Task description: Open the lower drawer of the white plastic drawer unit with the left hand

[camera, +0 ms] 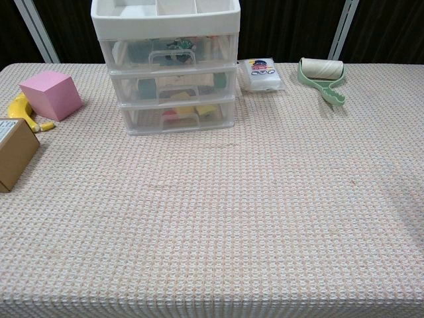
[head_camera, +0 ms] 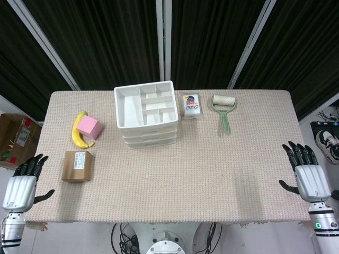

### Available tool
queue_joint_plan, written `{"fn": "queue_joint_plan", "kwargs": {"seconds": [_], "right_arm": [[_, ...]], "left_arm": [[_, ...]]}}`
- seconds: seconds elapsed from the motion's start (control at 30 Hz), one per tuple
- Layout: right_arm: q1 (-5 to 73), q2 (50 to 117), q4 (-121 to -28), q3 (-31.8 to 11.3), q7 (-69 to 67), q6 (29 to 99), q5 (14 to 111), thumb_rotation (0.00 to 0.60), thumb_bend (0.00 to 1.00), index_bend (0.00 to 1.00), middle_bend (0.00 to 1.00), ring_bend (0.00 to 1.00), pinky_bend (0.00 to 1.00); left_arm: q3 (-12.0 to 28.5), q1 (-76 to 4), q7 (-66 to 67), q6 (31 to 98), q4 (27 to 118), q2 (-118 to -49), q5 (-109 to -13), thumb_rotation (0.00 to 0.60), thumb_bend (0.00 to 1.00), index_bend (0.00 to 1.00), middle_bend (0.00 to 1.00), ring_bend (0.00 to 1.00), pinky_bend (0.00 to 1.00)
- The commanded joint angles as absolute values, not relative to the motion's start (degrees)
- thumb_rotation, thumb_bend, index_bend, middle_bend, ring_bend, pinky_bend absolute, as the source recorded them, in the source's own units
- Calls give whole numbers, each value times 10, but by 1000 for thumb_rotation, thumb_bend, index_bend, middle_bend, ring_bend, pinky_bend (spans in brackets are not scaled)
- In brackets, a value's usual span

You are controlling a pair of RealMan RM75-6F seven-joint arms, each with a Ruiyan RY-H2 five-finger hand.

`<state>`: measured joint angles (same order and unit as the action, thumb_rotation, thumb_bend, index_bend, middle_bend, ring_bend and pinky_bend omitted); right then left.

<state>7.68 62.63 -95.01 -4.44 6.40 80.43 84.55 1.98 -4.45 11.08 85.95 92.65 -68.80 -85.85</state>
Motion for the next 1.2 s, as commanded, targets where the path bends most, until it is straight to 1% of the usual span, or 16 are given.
{"fn": "queue_joint_plan", "kwargs": {"seconds": [0.03,0.23,0.47,0.53,0.6,0.67,0.7,0.77,0.8,0.87,0.93,1.03,1.2], "right_arm": [[78,628,-948,-44,62,804,847,600,42,0,0,0,0],[72,628,-940,-39,49,817,858,600,42,0,0,0,0],[49,628,-918,-29,9,856,877,600,42,0,0,0,0],[41,629,-909,-24,-11,866,884,600,42,0,0,0,0],[36,629,-902,-20,-26,873,890,600,42,0,0,0,0],[32,627,-894,-19,-36,883,897,600,42,0,0,0,0],[30,626,-892,-19,-39,888,900,600,43,0,0,0,0],[27,624,-890,-20,-41,900,907,600,51,0,0,0,0],[27,623,-890,-21,-42,904,910,600,55,0,0,0,0],[26,619,-893,-21,-42,910,917,600,56,0,0,0,0],[26,615,-897,-21,-41,914,923,600,56,0,0,0,0],[26,608,-906,-20,-38,920,934,600,56,0,0,0,0],[26,600,-918,-20,-36,924,943,600,56,0,0,0,0]], "left_arm": [[18,-46,118,856,929,-687,-858,584,20,106,86,105,209],[14,-38,126,872,939,-686,-867,586,20,106,86,105,209],[2,-21,131,900,977,-673,-889,599,20,110,87,111,209],[0,-19,130,909,992,-672,-903,600,19,127,106,132,211],[1,-23,126,913,1003,-675,-919,600,18,170,157,171,226],[3,-34,121,905,1019,-678,-935,600,18,227,221,233,283],[5,-40,115,899,1029,-681,-939,600,17,272,263,275,332],[13,-60,91,877,1054,-689,-946,600,16,354,343,356,451],[17,-71,77,865,1063,-694,-948,600,16,378,386,403,536],[25,-102,39,823,1082,-708,-943,600,25,386,452,484,698],[35,-130,18,780,1093,-719,-928,600,53,392,484,539,808],[62,-187,2,696,1095,-750,-881,600,103,398,533,638,908],[109,-255,-27,604,1087,-817,-778,600,179,374,613,775,996]]}}
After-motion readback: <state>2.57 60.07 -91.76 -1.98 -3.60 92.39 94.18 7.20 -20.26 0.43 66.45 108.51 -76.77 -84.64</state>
